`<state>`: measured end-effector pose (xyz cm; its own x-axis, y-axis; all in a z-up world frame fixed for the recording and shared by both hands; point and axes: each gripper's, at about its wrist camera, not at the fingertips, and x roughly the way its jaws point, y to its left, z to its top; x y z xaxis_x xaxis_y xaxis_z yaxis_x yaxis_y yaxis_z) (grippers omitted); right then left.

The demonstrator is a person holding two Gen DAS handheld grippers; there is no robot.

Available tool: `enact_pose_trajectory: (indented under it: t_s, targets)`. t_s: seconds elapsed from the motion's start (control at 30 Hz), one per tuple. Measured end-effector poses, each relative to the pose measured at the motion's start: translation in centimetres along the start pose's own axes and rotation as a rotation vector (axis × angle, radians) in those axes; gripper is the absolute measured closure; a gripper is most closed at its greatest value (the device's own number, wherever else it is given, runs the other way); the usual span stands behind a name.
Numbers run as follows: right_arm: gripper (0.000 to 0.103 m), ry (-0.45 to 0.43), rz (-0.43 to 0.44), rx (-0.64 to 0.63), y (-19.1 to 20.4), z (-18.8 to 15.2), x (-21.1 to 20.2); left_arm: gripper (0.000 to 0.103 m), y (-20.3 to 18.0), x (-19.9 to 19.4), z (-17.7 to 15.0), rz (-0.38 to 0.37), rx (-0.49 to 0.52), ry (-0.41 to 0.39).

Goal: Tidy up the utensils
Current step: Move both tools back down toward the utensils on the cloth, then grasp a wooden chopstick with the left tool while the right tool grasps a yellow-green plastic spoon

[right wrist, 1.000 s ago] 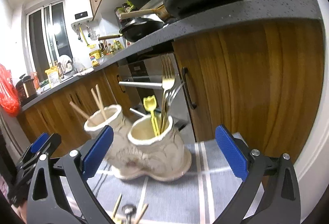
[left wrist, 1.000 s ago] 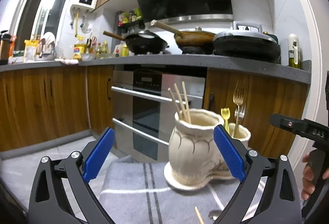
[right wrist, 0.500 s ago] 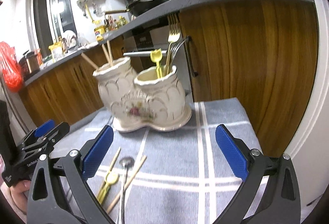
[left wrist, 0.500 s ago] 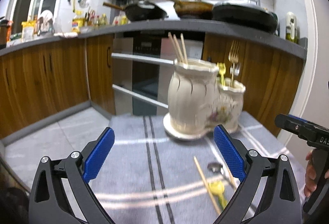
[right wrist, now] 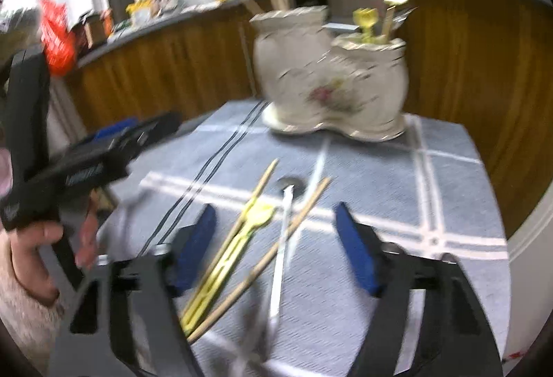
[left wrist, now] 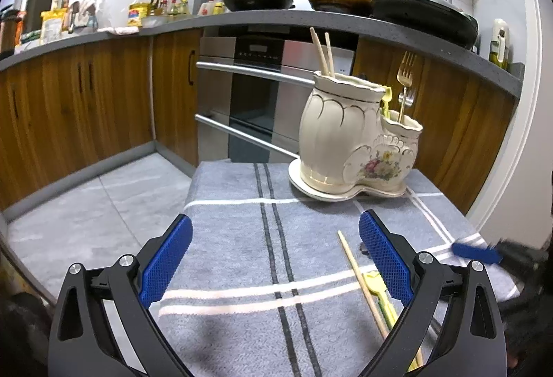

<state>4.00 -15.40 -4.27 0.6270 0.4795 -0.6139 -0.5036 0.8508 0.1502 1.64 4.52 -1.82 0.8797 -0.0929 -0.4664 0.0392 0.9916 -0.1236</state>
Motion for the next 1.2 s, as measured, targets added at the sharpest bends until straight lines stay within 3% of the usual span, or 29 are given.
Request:
enact_pose_trajectory:
  t_s: [0.1, 0.13, 0.47, 0.57, 0.67, 1.03, 1.2]
  targets:
    - [0.067, 0.058, 0.028, -0.007, 0.9, -0.5, 0.9, 0.007, -0.1, 0.1, 0.1, -0.012, 0.001, 0.002]
    - [0.069, 0.077, 0.039, -0.003, 1.1, -0.6, 1.2, 0.007, -0.1, 0.1, 0.1, -0.012, 0.001, 0.002]
    - [0.072, 0.158, 0.071, 0.018, 2.0, -1.4, 3.1, 0.007, -0.2, 0.4, 0.0, -0.035, -0.016, 0.021]
    - [0.074, 0.149, 0.057, 0.006, 2.1, -1.4, 3.2, 0.007, -0.3, 0.5, 0.0, -0.037, -0.019, 0.021]
    - [0.085, 0.147, 0.054, 0.01, 1.8, -1.3, 3.2, 0.007, -0.3, 0.5, 0.0, -0.037, -0.017, 0.021]
    - [0.093, 0.138, 0.116, 0.088, 0.5, -0.9, 2.5, 0.007, -0.3, 0.5, 0.1, -0.033, -0.015, 0.02]
    - [0.093, 0.074, 0.137, 0.153, -1.0, 0.1, 0.8, 0.007, -0.4, 0.6, 0.0, -0.04, -0.012, 0.026]
